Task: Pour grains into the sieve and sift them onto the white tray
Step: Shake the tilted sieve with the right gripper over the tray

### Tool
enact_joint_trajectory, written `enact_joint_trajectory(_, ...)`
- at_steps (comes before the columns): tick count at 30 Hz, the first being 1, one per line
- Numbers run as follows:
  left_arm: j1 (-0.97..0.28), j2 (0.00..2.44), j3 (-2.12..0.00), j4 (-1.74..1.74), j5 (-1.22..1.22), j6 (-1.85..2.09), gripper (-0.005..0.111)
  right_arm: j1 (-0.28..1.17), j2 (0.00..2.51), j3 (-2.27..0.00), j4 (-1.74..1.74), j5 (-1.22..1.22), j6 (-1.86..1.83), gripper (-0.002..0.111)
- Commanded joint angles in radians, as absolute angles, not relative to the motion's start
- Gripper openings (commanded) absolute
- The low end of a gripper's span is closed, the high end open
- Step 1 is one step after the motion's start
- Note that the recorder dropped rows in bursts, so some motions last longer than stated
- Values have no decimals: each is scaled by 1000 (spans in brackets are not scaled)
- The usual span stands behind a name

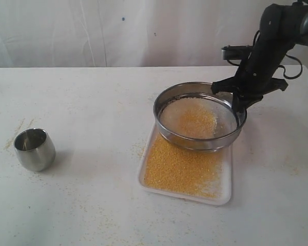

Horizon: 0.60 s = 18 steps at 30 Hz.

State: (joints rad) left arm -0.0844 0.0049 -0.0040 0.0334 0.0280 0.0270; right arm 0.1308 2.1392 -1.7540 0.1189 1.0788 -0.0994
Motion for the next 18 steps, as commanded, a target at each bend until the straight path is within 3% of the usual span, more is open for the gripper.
enact_joint_trajectory(1, -82, 0, 0, 23, 24, 27, 0, 127, 2150, -1782, 251, 1146, -221, 0)
enact_joint_trajectory(5, -82, 0, 0, 23, 24, 27, 0, 133, 2159, -1782, 119, 1107, -61, 0)
enact_joint_trajectory(9, -82, 0, 0, 23, 24, 27, 0, 149, 2165, -1782, 242, 1175, -266, 0)
enact_joint_trajectory(12, -82, 0, 0, 23, 24, 27, 0, 139, 2161, -1782, 86, 1045, 10, 0)
enact_joint_trajectory(16, -82, 0, 0, 23, 24, 27, 0, 147, 2168, -1782, 251, 1155, -289, 0)
enact_joint_trajectory(18, -82, 0, 0, 23, 24, 27, 0, 139, 2168, -1782, 170, 1079, -123, 0)
